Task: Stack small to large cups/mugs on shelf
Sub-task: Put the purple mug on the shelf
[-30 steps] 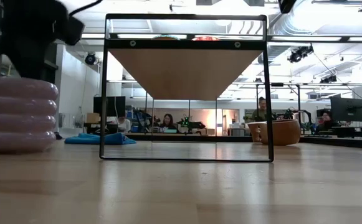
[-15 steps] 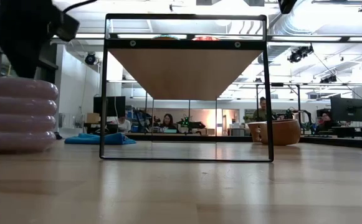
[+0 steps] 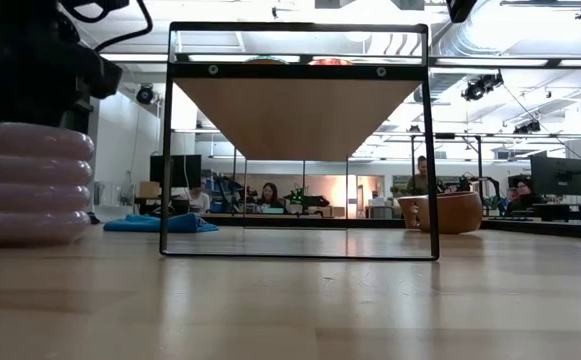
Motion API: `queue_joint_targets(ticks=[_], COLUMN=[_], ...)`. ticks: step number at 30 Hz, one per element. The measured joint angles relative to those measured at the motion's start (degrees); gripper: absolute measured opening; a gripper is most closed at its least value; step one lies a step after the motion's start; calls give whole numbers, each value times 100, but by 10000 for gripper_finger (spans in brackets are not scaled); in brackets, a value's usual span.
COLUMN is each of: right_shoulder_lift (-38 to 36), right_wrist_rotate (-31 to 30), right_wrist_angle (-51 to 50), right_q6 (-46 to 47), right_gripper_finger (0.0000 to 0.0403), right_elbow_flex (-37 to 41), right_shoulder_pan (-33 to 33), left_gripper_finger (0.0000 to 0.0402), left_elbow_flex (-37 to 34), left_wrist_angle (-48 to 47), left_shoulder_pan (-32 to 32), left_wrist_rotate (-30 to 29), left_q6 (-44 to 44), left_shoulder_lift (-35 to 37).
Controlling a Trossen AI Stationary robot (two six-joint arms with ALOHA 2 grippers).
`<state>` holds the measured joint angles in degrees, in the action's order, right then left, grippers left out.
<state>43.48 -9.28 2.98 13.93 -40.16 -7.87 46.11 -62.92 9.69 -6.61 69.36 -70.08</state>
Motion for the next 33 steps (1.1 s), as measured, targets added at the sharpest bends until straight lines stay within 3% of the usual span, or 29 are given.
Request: queue_joint_targets(ticks=[6,9,17,21,26,33], right_shoulder_lift=[0,0,0,0,0,0], right_wrist_rotate=[0,1,0,0,0,0], right_wrist_angle=[0,1,2,1,0,2], right_q6=[7,11,13,12,11,-4], right_gripper_finger=[114,114,114,114,114,114], right_elbow_flex=[0,0,0,0,0,0], right_shoulder_pan=[1,0,-1,-1,-1,-1], left_gripper_finger=[173,155,18,34,16,17], left_elbow_flex=[-5,-5,-6,21,388,1631], left_wrist_angle=[11,-3,-17,-94,-572,-1325], left_shoulder_pan=[2,2,2,2,2,2], left_wrist_rotate=[-116,-128,-202,-195,-225,-276], left_q6=[56,51,-22,-70,-74,-55], left_shoulder_lift=[0,0,4,87,381,1001])
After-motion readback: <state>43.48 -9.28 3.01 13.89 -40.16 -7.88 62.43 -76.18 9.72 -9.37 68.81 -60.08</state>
